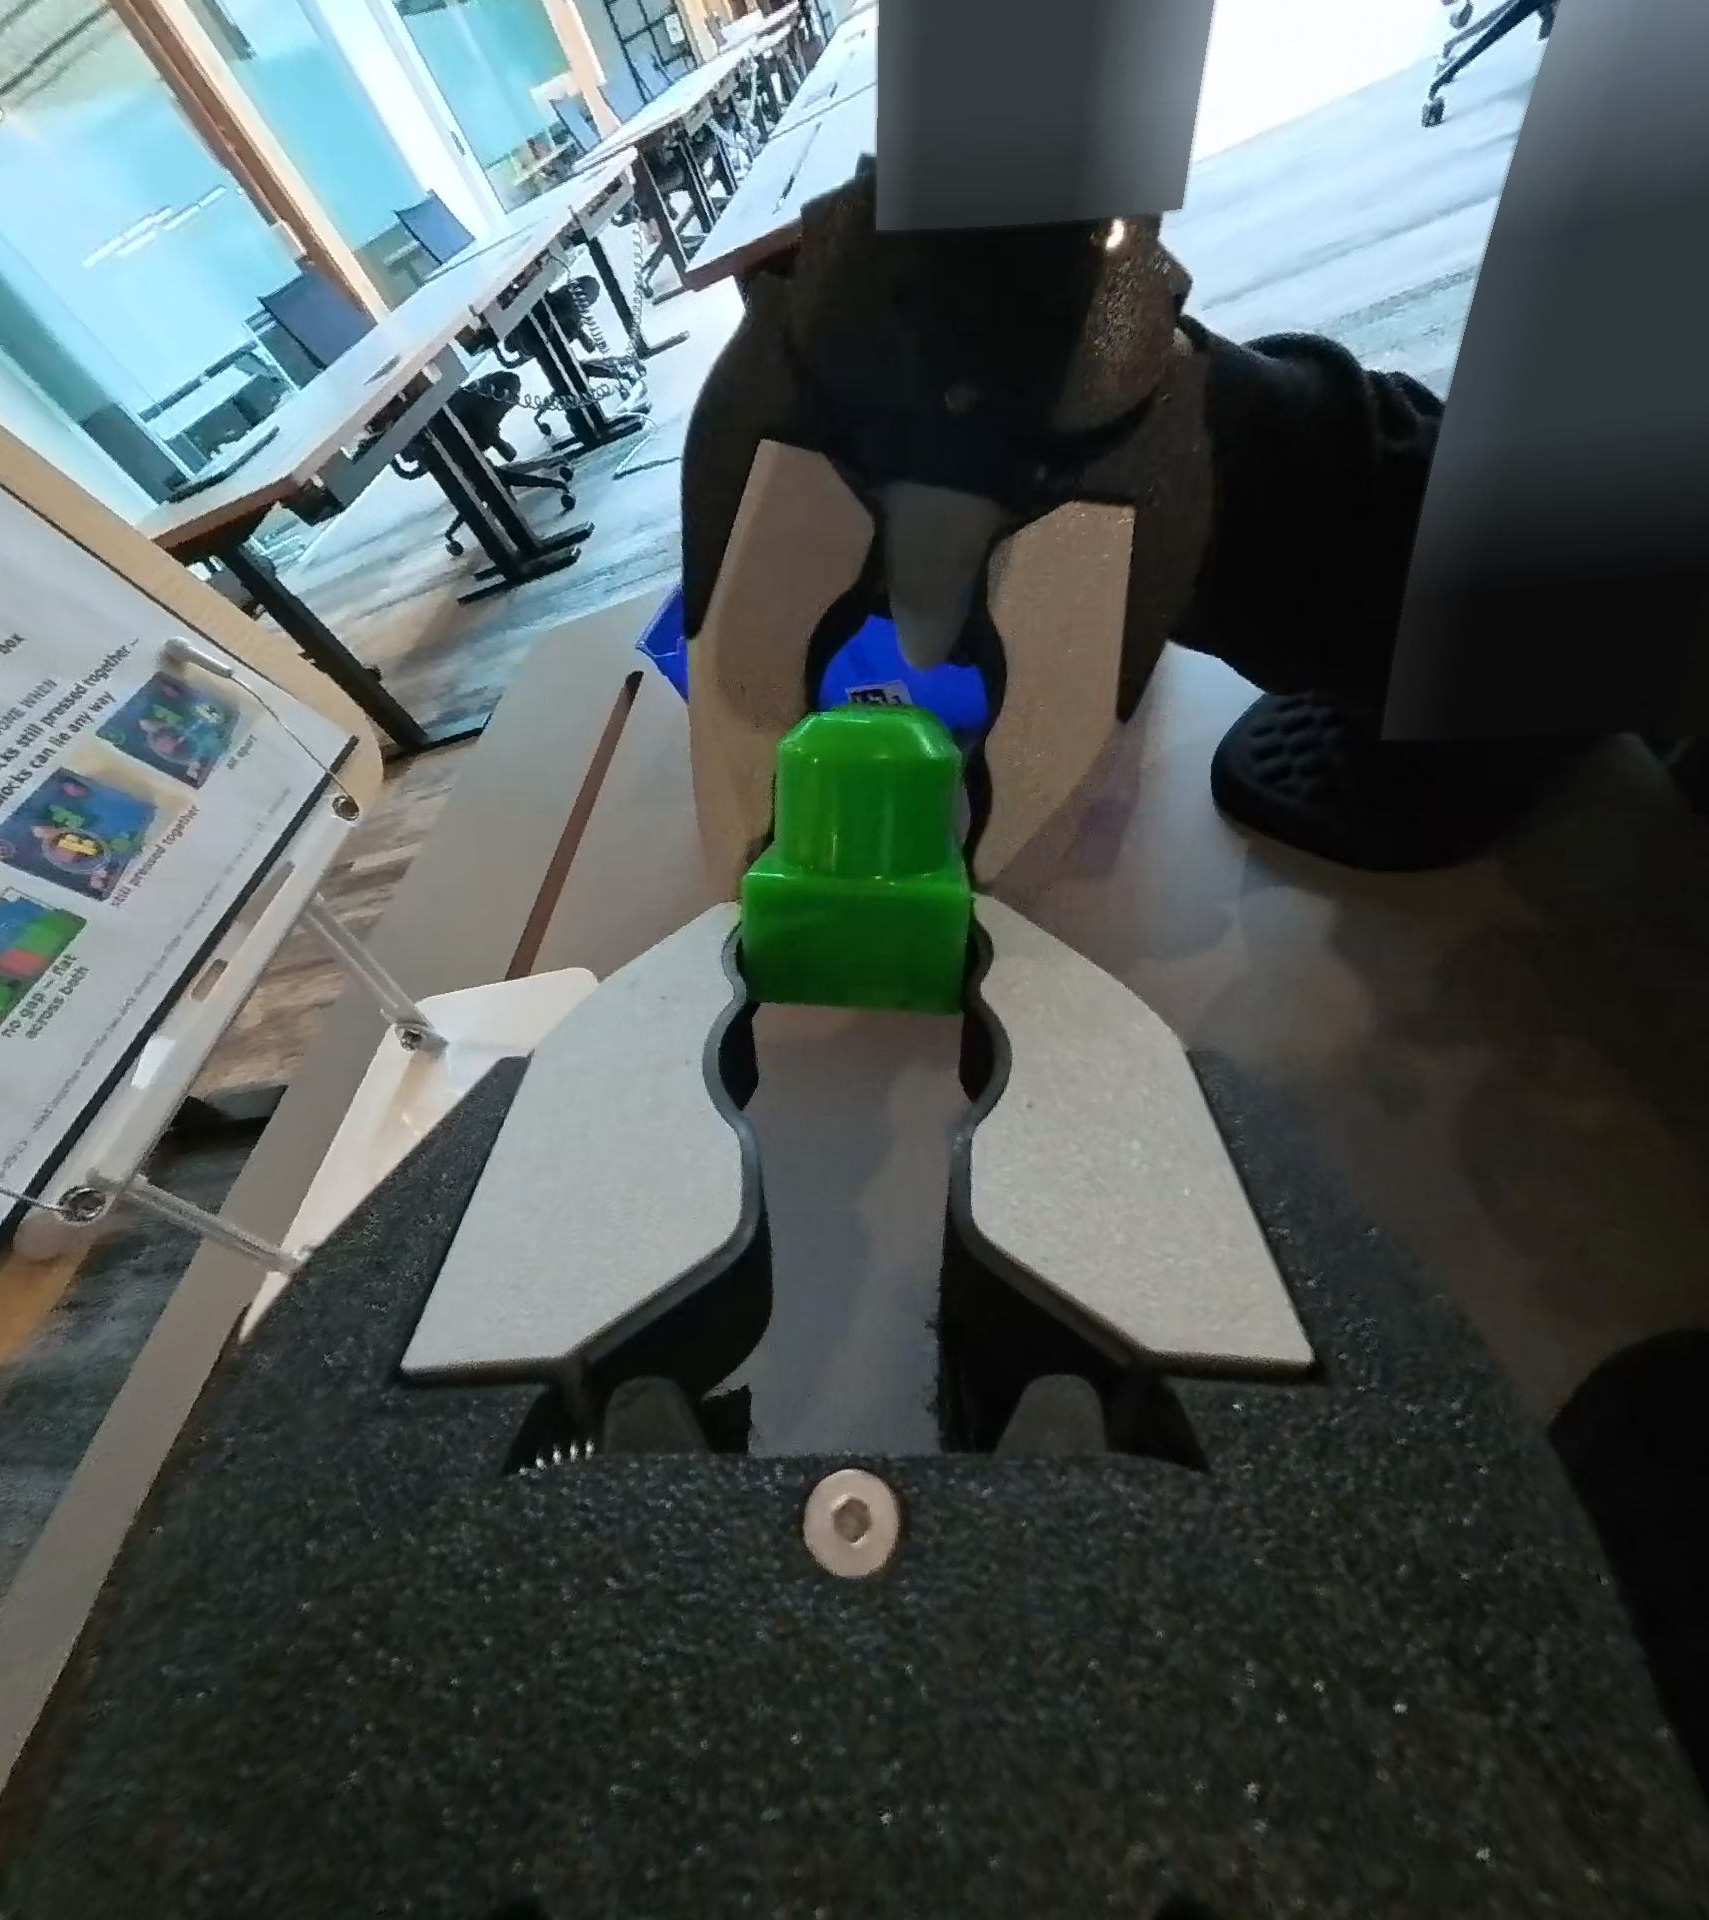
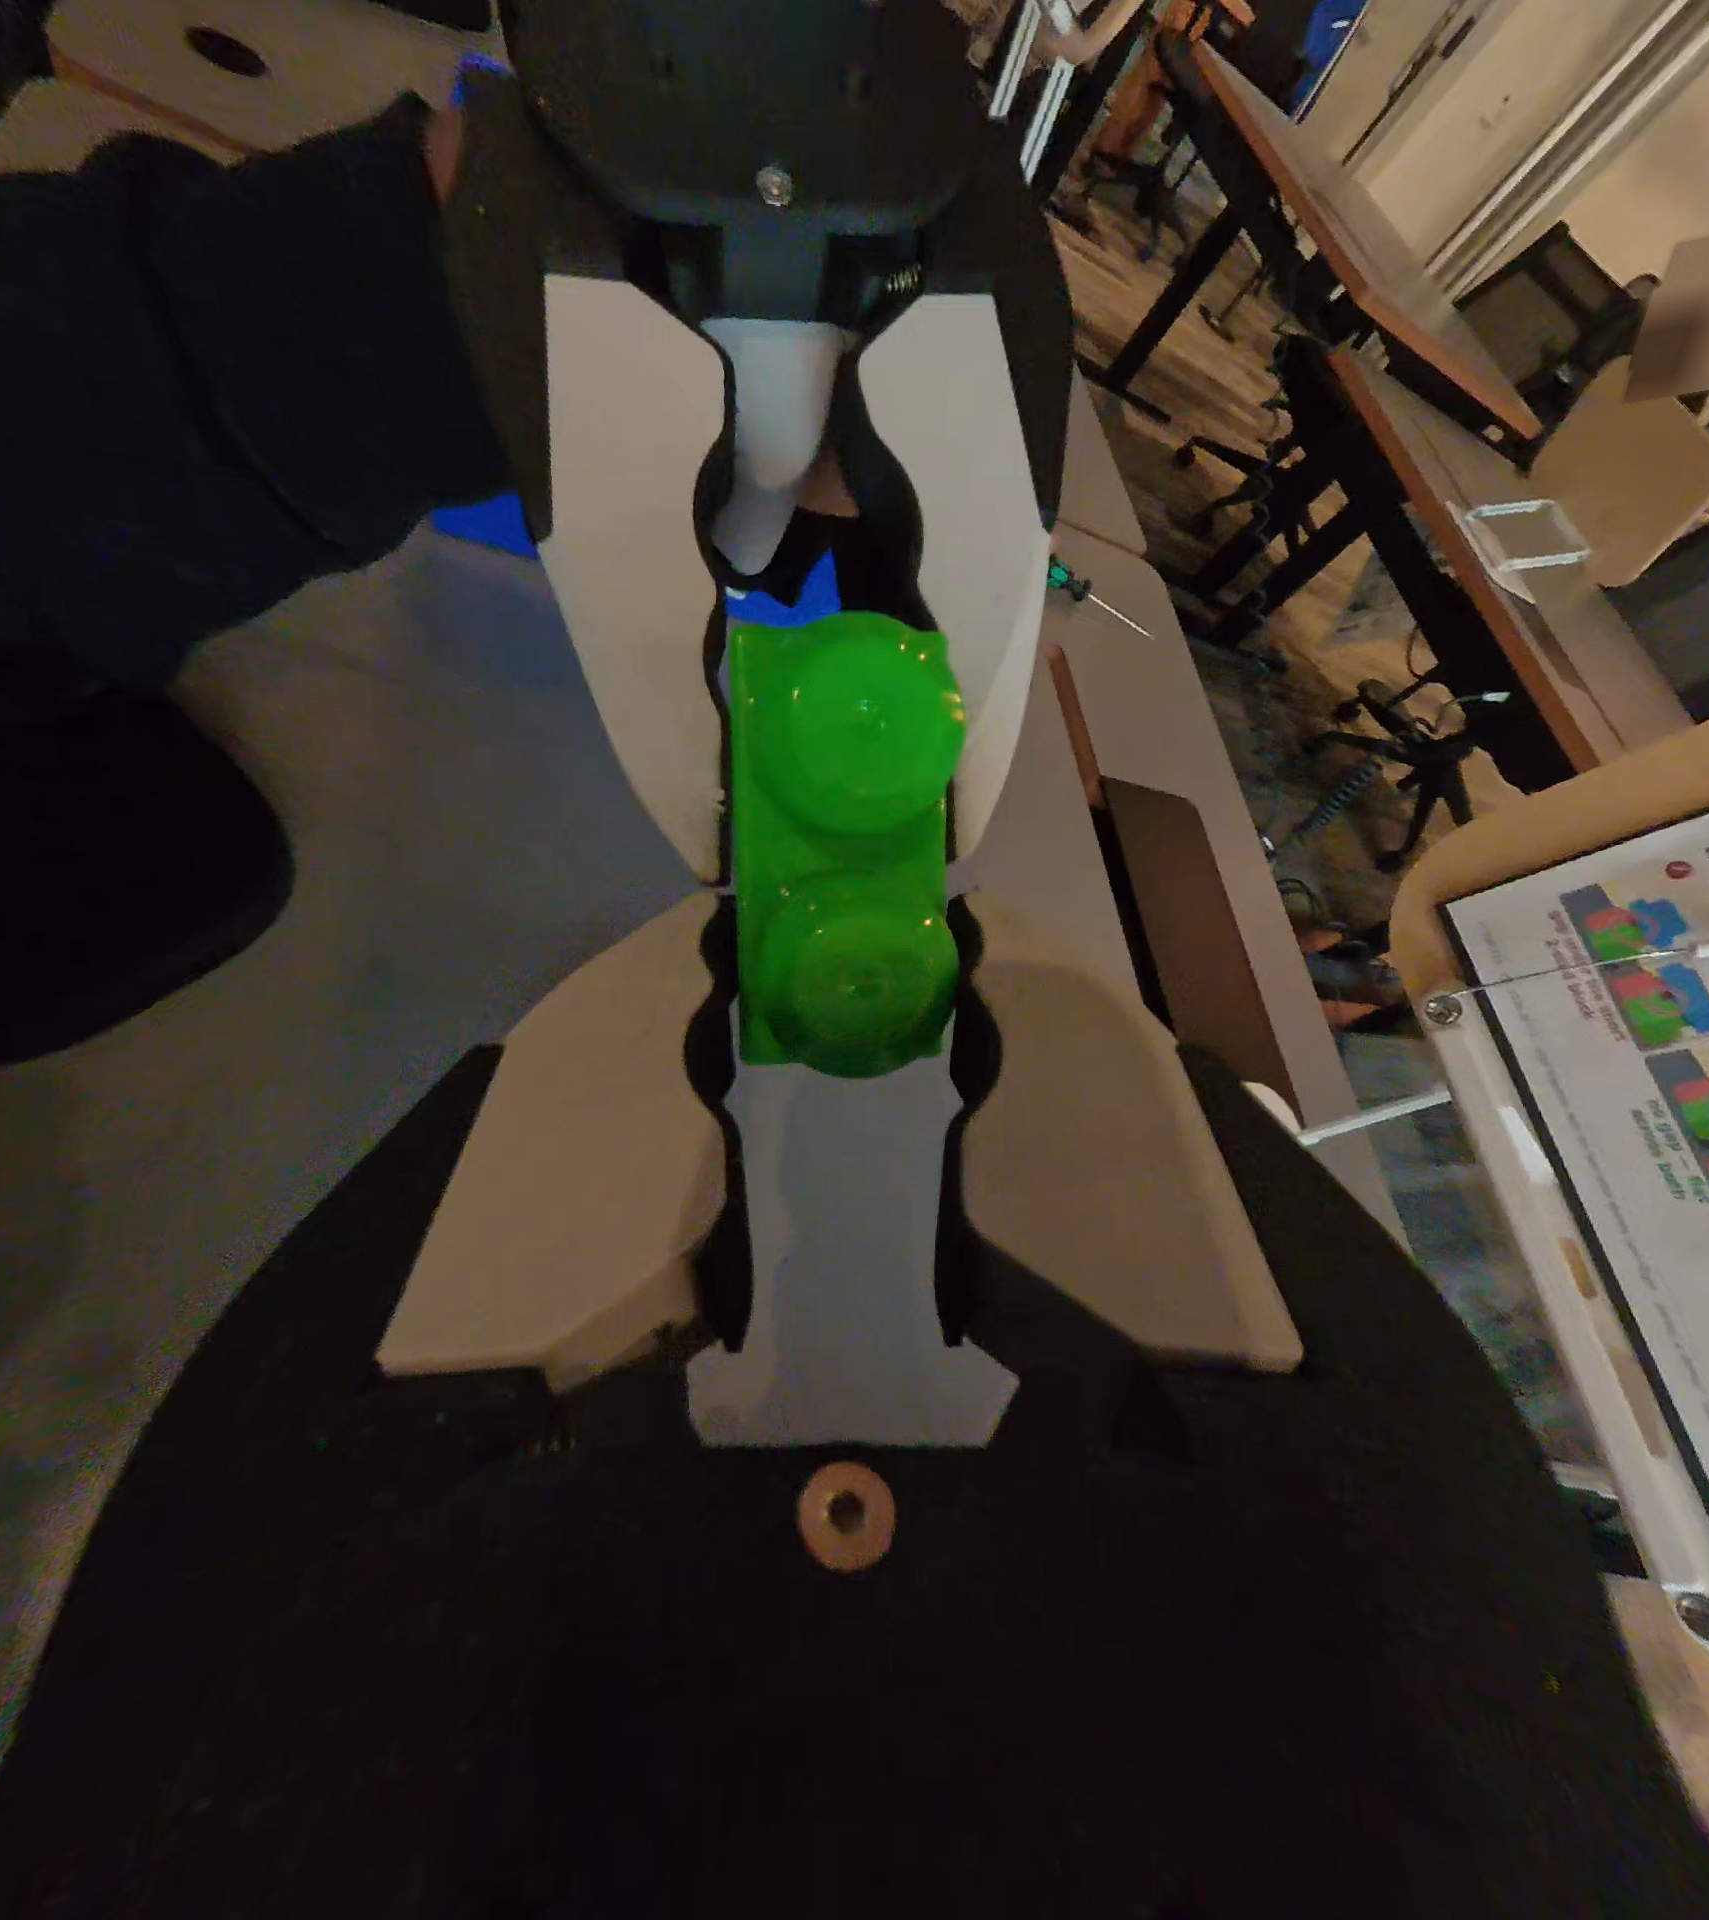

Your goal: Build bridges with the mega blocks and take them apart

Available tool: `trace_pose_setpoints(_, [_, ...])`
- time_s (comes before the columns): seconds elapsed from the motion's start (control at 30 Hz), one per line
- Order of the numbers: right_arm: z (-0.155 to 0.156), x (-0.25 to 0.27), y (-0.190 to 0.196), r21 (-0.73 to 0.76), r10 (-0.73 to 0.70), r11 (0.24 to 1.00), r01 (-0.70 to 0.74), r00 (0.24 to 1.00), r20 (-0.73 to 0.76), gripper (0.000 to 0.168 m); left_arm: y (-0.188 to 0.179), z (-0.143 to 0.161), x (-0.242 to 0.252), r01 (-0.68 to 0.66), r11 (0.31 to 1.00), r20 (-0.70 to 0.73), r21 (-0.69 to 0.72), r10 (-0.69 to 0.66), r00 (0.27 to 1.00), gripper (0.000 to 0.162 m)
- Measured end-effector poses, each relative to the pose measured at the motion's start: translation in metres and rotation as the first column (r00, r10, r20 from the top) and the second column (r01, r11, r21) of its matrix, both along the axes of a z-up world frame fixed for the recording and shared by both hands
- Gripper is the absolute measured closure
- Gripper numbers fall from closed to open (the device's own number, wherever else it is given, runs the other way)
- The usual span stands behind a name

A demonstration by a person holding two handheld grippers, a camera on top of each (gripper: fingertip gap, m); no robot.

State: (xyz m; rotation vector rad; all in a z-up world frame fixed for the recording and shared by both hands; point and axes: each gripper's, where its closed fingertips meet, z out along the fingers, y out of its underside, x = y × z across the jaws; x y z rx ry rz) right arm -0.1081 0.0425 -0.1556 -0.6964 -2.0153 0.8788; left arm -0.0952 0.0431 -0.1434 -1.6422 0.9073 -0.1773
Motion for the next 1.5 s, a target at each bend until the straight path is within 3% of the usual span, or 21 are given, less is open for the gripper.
trace_pose_setpoints(0.2, [-0.004,0.002,-0.003,0.012,0.031,0.999,-0.031,0.999,0.016,0.132,-0.003,-0.007,0.000,-0.002,0.999,-0.002,-0.045,0.002,1.000,0.125])
trace_pose_setpoints(0.33, [-0.002,0.003,-0.001,0.005,0.014,1.000,-0.014,1.000,0.019,0.132,-0.008,-0.007,-0.017,-0.077,0.995,-0.016,-0.065,0.076,0.997,0.104])
trace_pose_setpoints(0.5, [-0.002,0.008,0.011,-0.017,-0.027,0.999,0.028,0.998,0.062,0.132,-0.024,0.005,-0.059,-0.234,0.970,0.050,-0.067,0.237,0.970,0.105])
trace_pose_setpoints(0.67, [-0.013,0.008,0.016,-0.001,-0.056,0.998,0.057,0.990,0.131,0.132,-0.041,-0.008,-0.093,-0.373,0.917,0.005,-0.140,0.377,0.926,0.110])
trace_pose_setpoints(0.8, [-0.025,0.014,0.014,-0.003,-0.048,0.999,0.050,0.973,0.227,0.132,-0.049,-0.007,-0.092,-0.345,0.932,-0.007,-0.112,0.346,0.938,0.112])
trace_pose_setpoints(1.0, [-0.053,0.038,0.027,0.128,-0.114,0.989,0.067,0.908,0.403,0.132,-0.059,-0.013,-0.077,-0.255,0.962,-0.078,-0.099,0.248,0.966,0.116])
trace_pose_setpoints(1.2, [-0.097,0.059,0.030,0.213,-0.137,0.977,0.020,0.825,0.549,0.132,-0.061,-0.015,-0.069,-0.212,0.972,-0.092,-0.102,0.203,0.975,0.118])
trace_pose_setpoints(1.5, [-0.129,0.058,0.033,0.228,-0.149,0.974,0.008,0.777,0.611,0.132,-0.071,-0.025,-0.059,-0.137,0.978,-0.100,-0.158,0.122,0.987,0.110])
